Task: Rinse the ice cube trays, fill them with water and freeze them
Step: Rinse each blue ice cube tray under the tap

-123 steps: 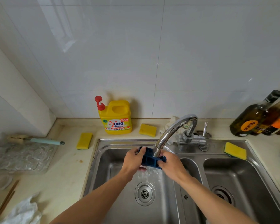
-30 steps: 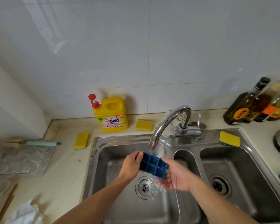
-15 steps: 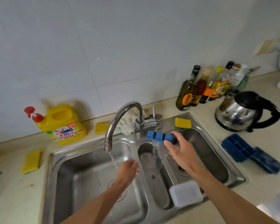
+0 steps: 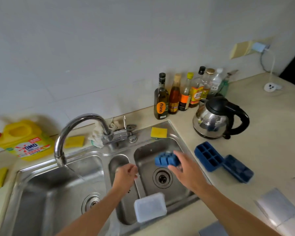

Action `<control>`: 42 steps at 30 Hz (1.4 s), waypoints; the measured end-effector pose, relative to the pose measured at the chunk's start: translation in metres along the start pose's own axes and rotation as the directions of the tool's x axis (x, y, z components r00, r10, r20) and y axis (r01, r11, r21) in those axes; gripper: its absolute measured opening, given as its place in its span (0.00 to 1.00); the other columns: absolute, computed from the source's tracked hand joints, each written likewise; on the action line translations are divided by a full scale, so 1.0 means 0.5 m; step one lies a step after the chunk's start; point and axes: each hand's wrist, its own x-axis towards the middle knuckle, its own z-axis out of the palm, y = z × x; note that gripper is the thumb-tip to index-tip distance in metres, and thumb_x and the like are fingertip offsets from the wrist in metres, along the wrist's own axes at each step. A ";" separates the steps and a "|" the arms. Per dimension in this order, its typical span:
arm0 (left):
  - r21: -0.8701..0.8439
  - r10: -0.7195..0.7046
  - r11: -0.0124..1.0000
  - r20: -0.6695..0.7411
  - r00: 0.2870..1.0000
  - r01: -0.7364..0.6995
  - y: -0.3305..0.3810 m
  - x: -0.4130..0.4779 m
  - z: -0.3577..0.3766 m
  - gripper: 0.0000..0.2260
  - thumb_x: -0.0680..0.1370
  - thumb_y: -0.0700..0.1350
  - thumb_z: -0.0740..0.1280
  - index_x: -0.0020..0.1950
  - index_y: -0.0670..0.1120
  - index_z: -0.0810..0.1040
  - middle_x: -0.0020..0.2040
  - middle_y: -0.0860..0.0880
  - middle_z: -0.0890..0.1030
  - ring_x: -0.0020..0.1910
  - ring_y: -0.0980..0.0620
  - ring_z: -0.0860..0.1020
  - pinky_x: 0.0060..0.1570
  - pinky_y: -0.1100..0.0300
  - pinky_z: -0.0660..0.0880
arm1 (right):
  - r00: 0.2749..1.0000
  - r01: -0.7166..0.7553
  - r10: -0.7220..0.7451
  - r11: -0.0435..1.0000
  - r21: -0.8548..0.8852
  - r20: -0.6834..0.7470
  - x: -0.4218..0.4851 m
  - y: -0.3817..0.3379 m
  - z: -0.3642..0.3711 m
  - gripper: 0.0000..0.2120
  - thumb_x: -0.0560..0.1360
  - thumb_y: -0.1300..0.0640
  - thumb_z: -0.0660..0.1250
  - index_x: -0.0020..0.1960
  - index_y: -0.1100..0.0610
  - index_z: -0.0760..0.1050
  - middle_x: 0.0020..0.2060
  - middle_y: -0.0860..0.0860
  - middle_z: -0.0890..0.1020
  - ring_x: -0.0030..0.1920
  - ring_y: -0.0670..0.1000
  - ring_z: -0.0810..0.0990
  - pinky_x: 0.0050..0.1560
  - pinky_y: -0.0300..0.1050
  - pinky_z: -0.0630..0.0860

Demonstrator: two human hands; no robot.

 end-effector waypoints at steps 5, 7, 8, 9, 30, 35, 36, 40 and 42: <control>0.100 0.029 0.995 -0.045 0.999 -0.025 0.027 -0.023 0.041 0.10 0.81 0.42 0.65 0.42 0.48 0.82 0.38 0.48 0.85 0.39 0.49 0.84 0.44 0.51 0.81 | 0.993 0.065 -0.055 0.993 0.097 -0.103 -0.013 0.052 -0.012 0.30 0.78 0.36 0.64 0.76 0.46 0.63 0.67 0.45 0.75 0.58 0.45 0.79 0.54 0.43 0.82; 0.117 0.011 0.993 -0.045 0.999 -0.006 0.046 -0.026 0.052 0.09 0.82 0.43 0.65 0.44 0.47 0.83 0.39 0.47 0.85 0.42 0.45 0.84 0.47 0.49 0.81 | 0.962 0.180 -0.141 0.971 0.155 -0.235 0.012 0.033 -0.034 0.29 0.78 0.34 0.62 0.75 0.45 0.64 0.66 0.42 0.73 0.59 0.44 0.79 0.51 0.39 0.81; 0.124 0.013 0.992 -0.044 0.999 -0.007 0.056 -0.025 0.057 0.08 0.82 0.44 0.65 0.47 0.47 0.83 0.39 0.47 0.85 0.42 0.45 0.84 0.49 0.49 0.81 | 0.949 0.218 -0.168 0.961 0.173 -0.266 0.022 0.029 -0.042 0.29 0.79 0.34 0.61 0.75 0.45 0.64 0.67 0.42 0.73 0.61 0.44 0.78 0.51 0.39 0.81; 0.136 0.025 0.991 -0.044 0.999 -0.018 0.067 -0.023 0.062 0.07 0.82 0.44 0.65 0.50 0.47 0.83 0.40 0.48 0.86 0.43 0.47 0.84 0.50 0.50 0.81 | 0.949 0.230 -0.184 0.960 0.162 -0.257 0.027 0.032 -0.043 0.29 0.79 0.34 0.61 0.75 0.47 0.64 0.68 0.43 0.73 0.61 0.44 0.78 0.52 0.39 0.81; 0.082 0.181 0.979 0.092 0.979 -0.189 0.151 0.065 0.138 0.16 0.78 0.39 0.72 0.63 0.48 0.73 0.53 0.53 0.81 0.53 0.56 0.80 0.56 0.62 0.76 | 0.855 -0.517 0.409 0.634 0.575 0.318 0.094 0.027 -0.064 0.17 0.79 0.39 0.66 0.56 0.52 0.77 0.47 0.55 0.85 0.34 0.57 0.86 0.38 0.56 0.83; 0.026 0.248 0.969 -0.056 0.967 -0.247 0.201 0.070 0.177 0.05 0.80 0.42 0.69 0.51 0.52 0.77 0.46 0.54 0.82 0.47 0.59 0.80 0.48 0.64 0.76 | 0.773 -0.634 0.404 0.479 0.607 0.489 0.088 0.043 -0.116 0.25 0.82 0.36 0.59 0.63 0.56 0.76 0.43 0.61 0.87 0.37 0.61 0.85 0.35 0.49 0.82; 0.009 0.251 0.968 -0.072 0.965 -0.251 0.210 0.074 0.188 0.05 0.80 0.41 0.69 0.50 0.52 0.78 0.45 0.53 0.83 0.46 0.57 0.81 0.48 0.61 0.78 | 0.769 -0.639 0.395 0.470 0.609 0.503 0.084 0.051 -0.130 0.26 0.82 0.36 0.59 0.63 0.57 0.76 0.43 0.61 0.87 0.37 0.61 0.85 0.34 0.48 0.81; -0.089 0.241 0.967 0.027 0.970 -0.238 0.250 0.082 0.248 0.04 0.81 0.40 0.67 0.50 0.49 0.79 0.43 0.50 0.85 0.40 0.53 0.83 0.42 0.54 0.82 | 0.754 -0.657 0.370 0.455 0.601 0.543 0.061 0.095 -0.198 0.28 0.82 0.34 0.56 0.62 0.57 0.77 0.45 0.63 0.87 0.35 0.59 0.84 0.31 0.46 0.79; -0.093 0.237 0.968 0.043 0.970 -0.233 0.271 0.083 0.289 0.05 0.81 0.40 0.67 0.49 0.48 0.80 0.41 0.51 0.85 0.38 0.52 0.83 0.39 0.56 0.82 | 0.747 -0.659 0.374 0.522 0.541 0.549 0.050 0.130 -0.236 0.28 0.81 0.32 0.54 0.60 0.55 0.77 0.44 0.60 0.87 0.33 0.57 0.83 0.28 0.44 0.78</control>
